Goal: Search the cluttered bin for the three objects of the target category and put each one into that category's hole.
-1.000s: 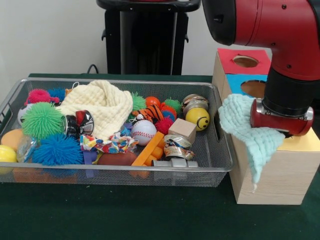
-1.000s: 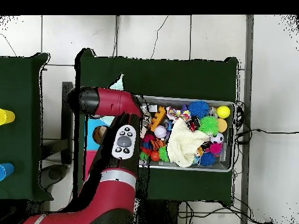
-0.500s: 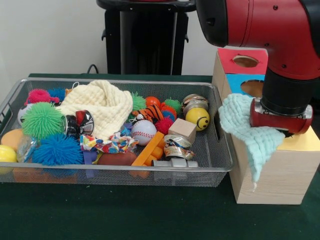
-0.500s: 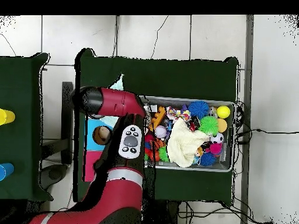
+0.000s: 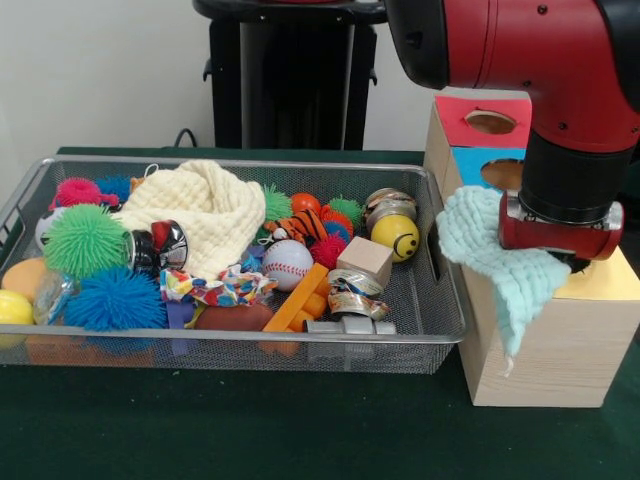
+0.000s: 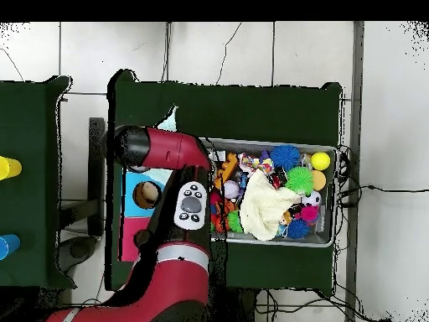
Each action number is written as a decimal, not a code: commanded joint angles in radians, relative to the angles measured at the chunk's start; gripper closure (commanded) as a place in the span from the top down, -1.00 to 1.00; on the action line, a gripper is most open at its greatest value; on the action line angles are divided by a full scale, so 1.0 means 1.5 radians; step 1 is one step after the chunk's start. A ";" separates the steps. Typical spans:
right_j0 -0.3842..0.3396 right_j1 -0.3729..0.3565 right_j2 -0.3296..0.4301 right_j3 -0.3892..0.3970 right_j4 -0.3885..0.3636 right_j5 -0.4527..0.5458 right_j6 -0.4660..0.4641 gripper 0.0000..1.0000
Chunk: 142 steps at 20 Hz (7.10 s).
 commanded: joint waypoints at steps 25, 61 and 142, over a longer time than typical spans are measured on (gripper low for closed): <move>-0.009 -0.101 0.041 0.074 -0.008 0.102 0.085 1.00; -0.011 -0.160 0.032 0.056 0.000 0.190 0.114 1.00; 0.005 -0.158 0.015 0.076 -0.011 0.109 0.126 1.00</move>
